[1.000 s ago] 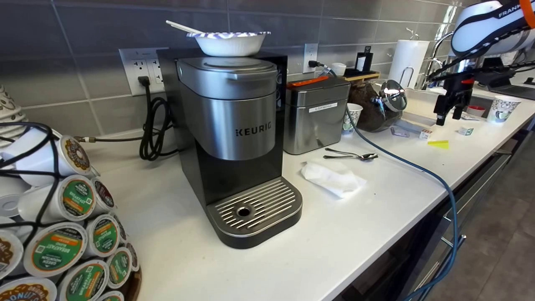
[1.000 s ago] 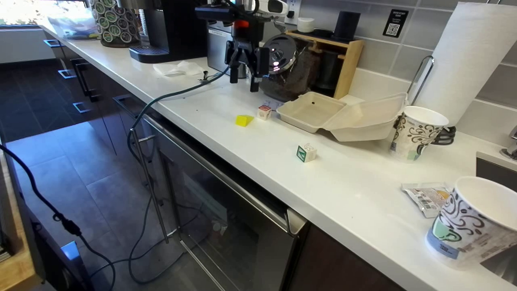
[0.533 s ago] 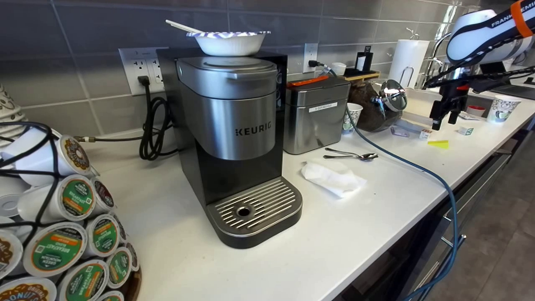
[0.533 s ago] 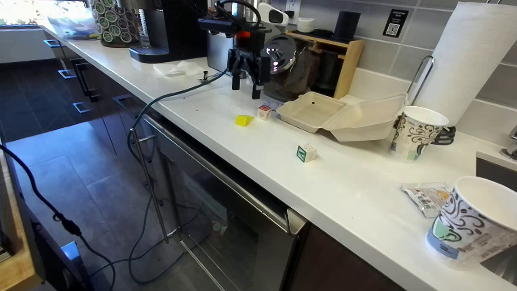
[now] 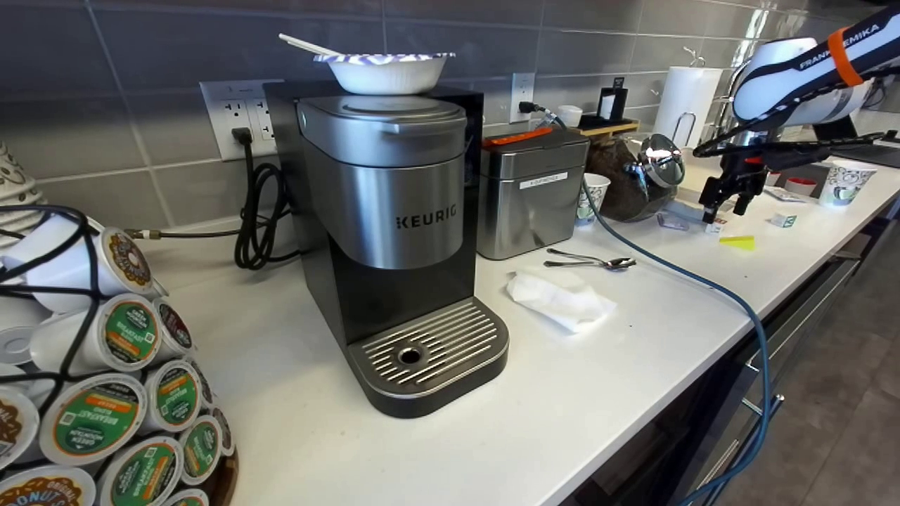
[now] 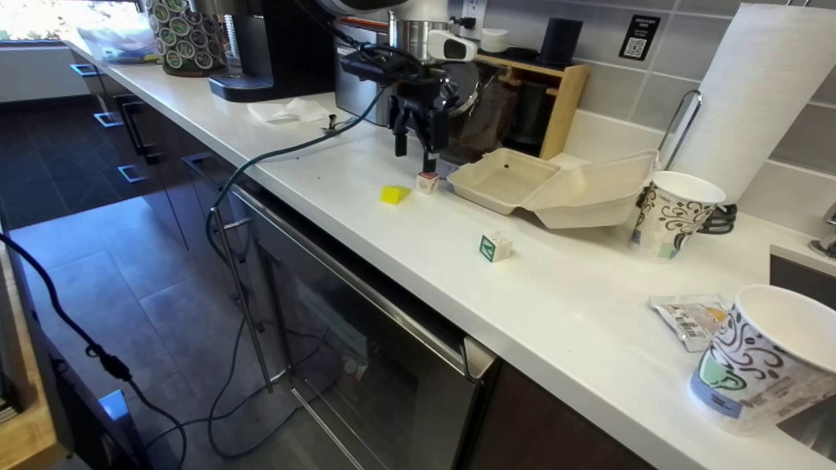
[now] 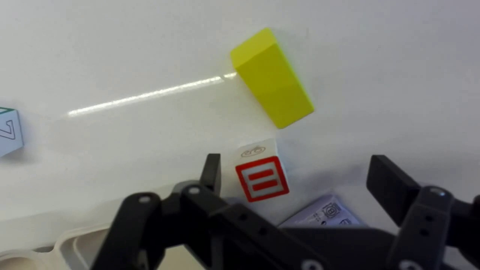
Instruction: Put one cube in the food pack.
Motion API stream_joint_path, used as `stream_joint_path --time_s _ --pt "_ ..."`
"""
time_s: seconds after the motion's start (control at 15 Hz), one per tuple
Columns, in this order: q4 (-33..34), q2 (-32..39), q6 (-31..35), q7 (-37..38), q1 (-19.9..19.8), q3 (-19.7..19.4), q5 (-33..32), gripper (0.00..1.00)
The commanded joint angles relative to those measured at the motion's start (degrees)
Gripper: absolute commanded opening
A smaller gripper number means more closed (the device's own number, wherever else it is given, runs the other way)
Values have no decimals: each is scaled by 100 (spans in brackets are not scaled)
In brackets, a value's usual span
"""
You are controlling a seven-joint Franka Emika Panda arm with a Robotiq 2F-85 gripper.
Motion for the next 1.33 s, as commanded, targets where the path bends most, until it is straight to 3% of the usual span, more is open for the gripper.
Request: stream_joint_path --time_s 0.0,0.47,0.53,0.6,0.87,1.13,1.27 --pt "489 404 94 299 -80 8 87 100" --pt "833 755 -48 555 -189 -15 84 100" --pt "859 797 -55 570 -200 -11 85 91" --pt "872 817 -61 580 -209 -3 92 74" --pt "912 845 -90 649 -209 -9 81 42" --pt "351 198 -154 661 -131 -163 -108 11" --pt "125 -162 -178 736 -68 -319 -281 8"
